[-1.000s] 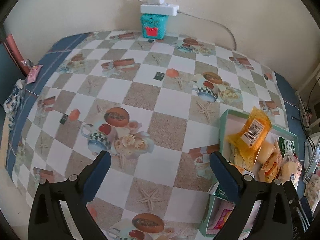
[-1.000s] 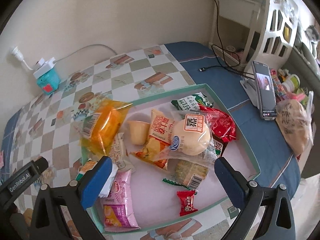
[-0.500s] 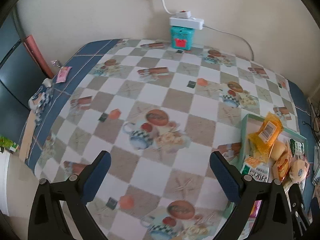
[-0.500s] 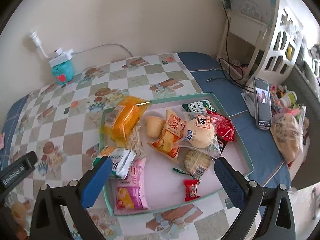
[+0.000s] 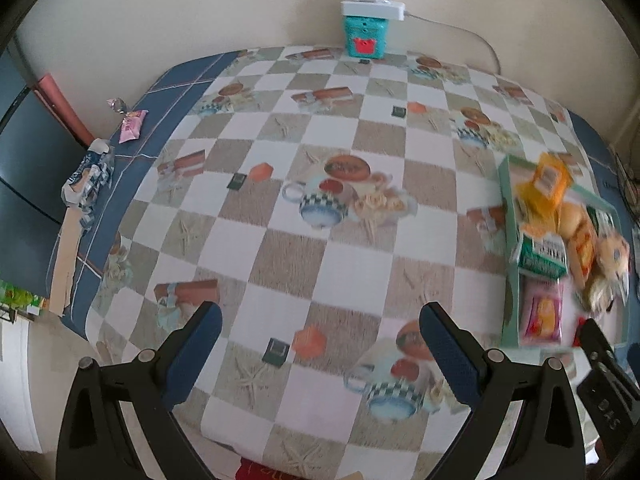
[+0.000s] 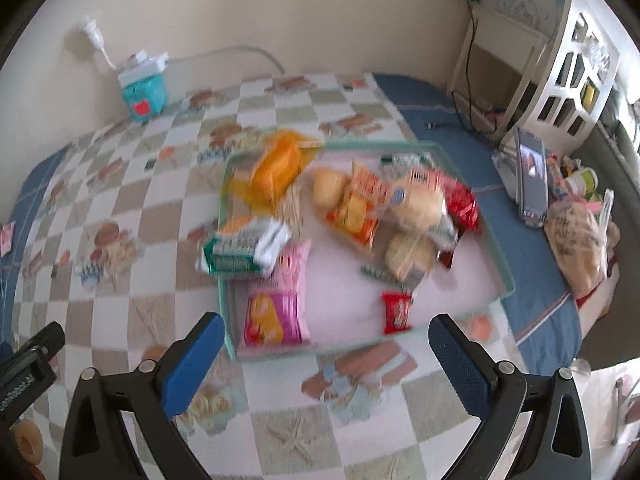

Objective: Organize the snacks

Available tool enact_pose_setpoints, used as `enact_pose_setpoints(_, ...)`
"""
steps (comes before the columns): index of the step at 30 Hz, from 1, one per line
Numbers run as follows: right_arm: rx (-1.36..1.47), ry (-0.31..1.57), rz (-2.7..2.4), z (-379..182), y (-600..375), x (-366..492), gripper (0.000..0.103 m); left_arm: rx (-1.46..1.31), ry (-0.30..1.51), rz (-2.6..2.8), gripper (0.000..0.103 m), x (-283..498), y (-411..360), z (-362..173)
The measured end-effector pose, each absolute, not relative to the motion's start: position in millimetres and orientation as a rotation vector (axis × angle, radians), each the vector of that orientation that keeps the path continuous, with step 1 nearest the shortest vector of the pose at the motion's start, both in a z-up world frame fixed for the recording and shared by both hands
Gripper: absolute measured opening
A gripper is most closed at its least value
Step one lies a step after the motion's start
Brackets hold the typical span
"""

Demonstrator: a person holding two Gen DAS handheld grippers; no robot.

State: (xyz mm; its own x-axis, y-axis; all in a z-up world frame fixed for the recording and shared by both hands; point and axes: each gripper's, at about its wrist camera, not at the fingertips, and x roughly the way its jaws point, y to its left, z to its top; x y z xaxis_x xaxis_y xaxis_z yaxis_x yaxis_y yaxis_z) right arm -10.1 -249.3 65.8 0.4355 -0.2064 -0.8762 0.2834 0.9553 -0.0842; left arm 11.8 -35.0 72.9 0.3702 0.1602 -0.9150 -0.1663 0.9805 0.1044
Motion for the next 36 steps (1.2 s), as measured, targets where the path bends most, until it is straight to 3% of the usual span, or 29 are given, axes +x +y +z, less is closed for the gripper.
enact_pose_setpoints(36, 0.087, 1.151, -0.301, 37, -241, -44, 0.103, 0.071, 1.252, 0.124, 0.099, -16, -38, 40)
